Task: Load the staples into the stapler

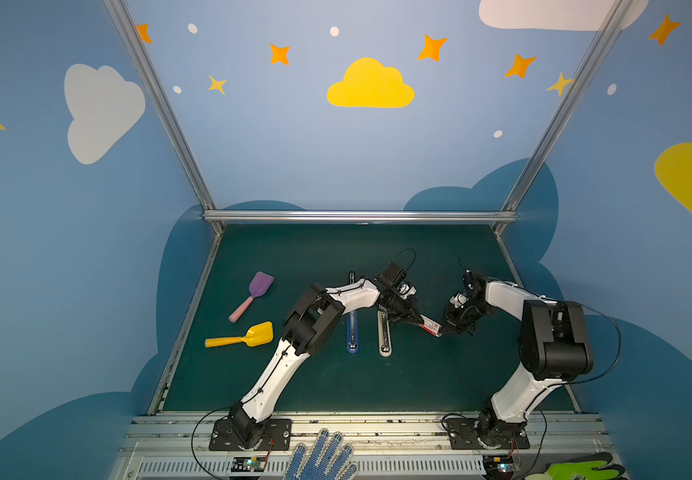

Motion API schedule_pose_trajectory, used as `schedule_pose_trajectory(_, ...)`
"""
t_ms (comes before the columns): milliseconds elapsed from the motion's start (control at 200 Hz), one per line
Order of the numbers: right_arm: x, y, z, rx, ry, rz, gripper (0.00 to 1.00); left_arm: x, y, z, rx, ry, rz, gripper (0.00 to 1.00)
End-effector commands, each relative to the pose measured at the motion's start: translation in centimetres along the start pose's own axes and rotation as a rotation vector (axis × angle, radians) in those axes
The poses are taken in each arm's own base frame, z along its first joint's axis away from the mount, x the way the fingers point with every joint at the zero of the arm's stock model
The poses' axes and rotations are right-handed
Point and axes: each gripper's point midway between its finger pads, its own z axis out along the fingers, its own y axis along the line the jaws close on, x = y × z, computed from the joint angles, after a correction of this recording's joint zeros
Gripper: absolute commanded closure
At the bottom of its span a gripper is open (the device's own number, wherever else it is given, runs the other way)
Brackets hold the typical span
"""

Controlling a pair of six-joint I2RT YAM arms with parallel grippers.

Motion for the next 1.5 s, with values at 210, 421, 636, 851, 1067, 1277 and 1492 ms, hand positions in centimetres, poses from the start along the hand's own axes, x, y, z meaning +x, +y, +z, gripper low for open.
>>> schedule_pose_trajectory(210, 0.9, -1.6, -0.4, 0.048, 0.014, 0.019, 1.0, -1.4, 0.7, -2.5, -0.023, -0.059, -0.033, 0.85)
schedule_pose_trajectory(421, 0.8, -1.0, -0.7, 0.024, 0.006, 0.007, 1.0, -1.6, 0.0, -2.9, -0.019, -0.067, -0.031, 0.71)
schedule_pose_trajectory(636, 0.2, -0.6, -1.9, 0.042, -0.03, -0.028, 1.0, -1.6, -1.4, -4.1, -0.077, -0.097, 0.05, 0.51)
schedule_pose_trajectory(851, -0.2, 0.3, -1.7, 0.006, -0.029, -0.064, 1.0, -1.0, -2.7, -5.7, -0.171, -0.104, 0.244, 0.41)
schedule_pose_trajectory(1067, -0.6, 1.3, -1.6, -0.039, -0.023, -0.092, 1.0, 0.5, -4.2, -8.1, -0.287, -0.068, 0.571, 0.38)
schedule_pose_trajectory(1277, -0.4, 2.6, -0.9, -0.077, 0.007, -0.134, 1.0, 2.3, -3.6, -8.6, -0.4, 0.003, 0.978, 0.36)
schedule_pose_trajectory(1492, 0.0, 4.1, 0.1, -0.08, 0.048, -0.202, 1.0, 4.4, -1.0, -7.3, -0.439, 0.096, 1.298, 0.36)
